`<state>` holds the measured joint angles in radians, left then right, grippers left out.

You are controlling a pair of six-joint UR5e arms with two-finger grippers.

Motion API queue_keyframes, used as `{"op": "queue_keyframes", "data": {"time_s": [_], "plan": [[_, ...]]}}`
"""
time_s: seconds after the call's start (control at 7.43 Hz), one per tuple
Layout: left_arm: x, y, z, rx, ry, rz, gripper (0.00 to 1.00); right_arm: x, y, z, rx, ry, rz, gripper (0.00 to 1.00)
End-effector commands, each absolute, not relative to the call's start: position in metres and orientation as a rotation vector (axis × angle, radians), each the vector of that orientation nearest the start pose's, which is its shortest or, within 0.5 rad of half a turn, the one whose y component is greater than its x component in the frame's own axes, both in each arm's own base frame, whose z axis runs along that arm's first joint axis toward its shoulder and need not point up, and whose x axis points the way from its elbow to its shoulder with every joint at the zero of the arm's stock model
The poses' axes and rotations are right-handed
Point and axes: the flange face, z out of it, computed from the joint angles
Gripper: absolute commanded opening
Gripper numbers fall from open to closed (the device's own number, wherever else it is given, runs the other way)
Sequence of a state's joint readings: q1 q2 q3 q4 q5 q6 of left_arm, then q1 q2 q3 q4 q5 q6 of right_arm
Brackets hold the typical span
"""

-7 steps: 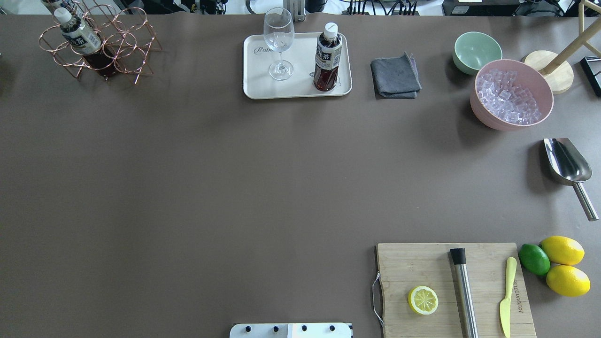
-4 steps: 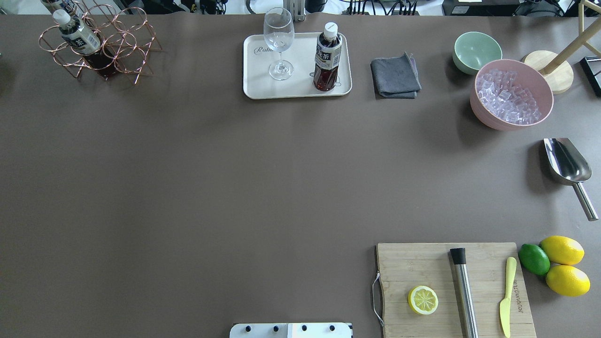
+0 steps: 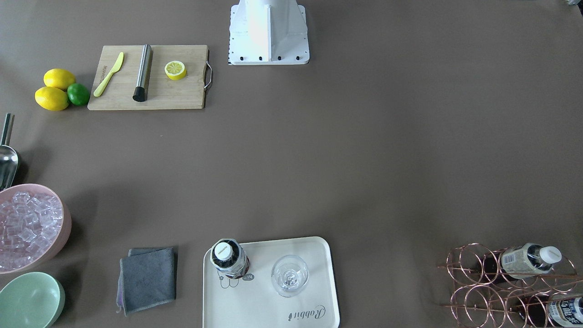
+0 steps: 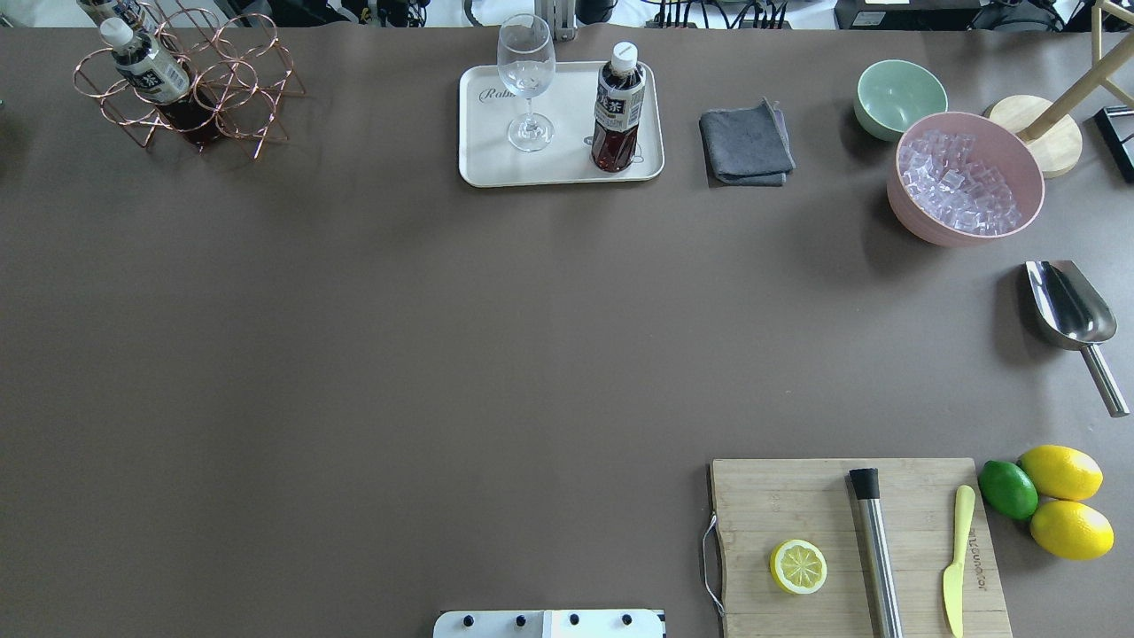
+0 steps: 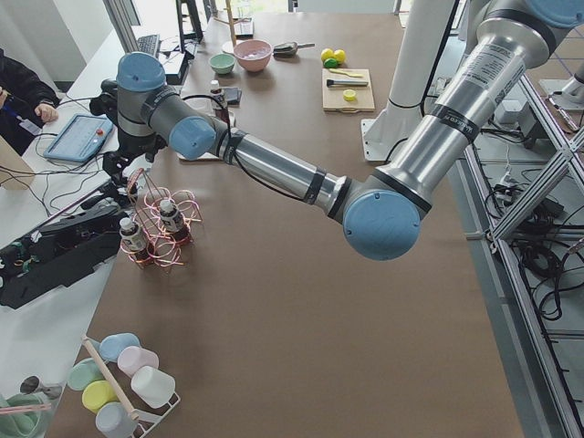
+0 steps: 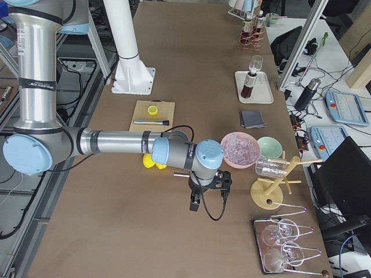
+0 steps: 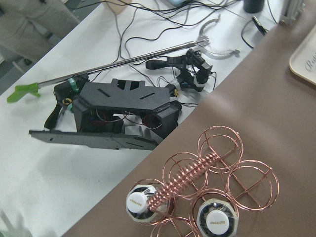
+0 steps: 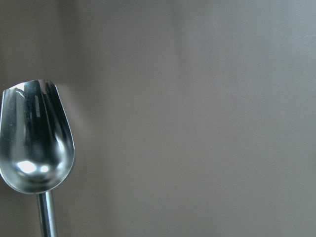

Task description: Take tea from basket to plate

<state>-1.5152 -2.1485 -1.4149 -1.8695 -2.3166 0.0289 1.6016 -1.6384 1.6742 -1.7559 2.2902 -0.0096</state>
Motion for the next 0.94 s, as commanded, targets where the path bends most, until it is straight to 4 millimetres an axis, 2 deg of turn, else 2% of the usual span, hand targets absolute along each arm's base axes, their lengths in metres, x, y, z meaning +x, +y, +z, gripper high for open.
{"op": "queue_keyframes", "data": {"time_s": [0.0,0.27,0.4,0.54,0.67,0.81], "plan": [[-0.053,-0.675,0.451,0.384,0.89,-0.073,0.98,0.084,-0.452,0.667,-0.109,-0.723,0.072,1.0],[-0.065,-0.644,0.521,0.317,0.877,-0.123,0.98,0.084,-0.453,0.662,-0.099,-0.726,0.073,1.0],[-0.06,-0.629,0.551,0.27,0.87,-0.138,0.98,0.084,-0.452,0.663,-0.1,-0.726,0.072,1.0],[-0.056,-0.616,0.569,0.236,0.872,-0.151,0.98,0.084,-0.452,0.662,-0.098,-0.729,0.071,1.0],[-0.056,-0.613,0.572,0.226,0.872,-0.155,0.98,0.084,-0.452,0.662,-0.098,-0.729,0.073,1.0],[-0.03,-0.613,0.594,0.15,0.862,-0.139,0.98,0.084,-0.452,0.661,-0.098,-0.73,0.073,1.0]]}}
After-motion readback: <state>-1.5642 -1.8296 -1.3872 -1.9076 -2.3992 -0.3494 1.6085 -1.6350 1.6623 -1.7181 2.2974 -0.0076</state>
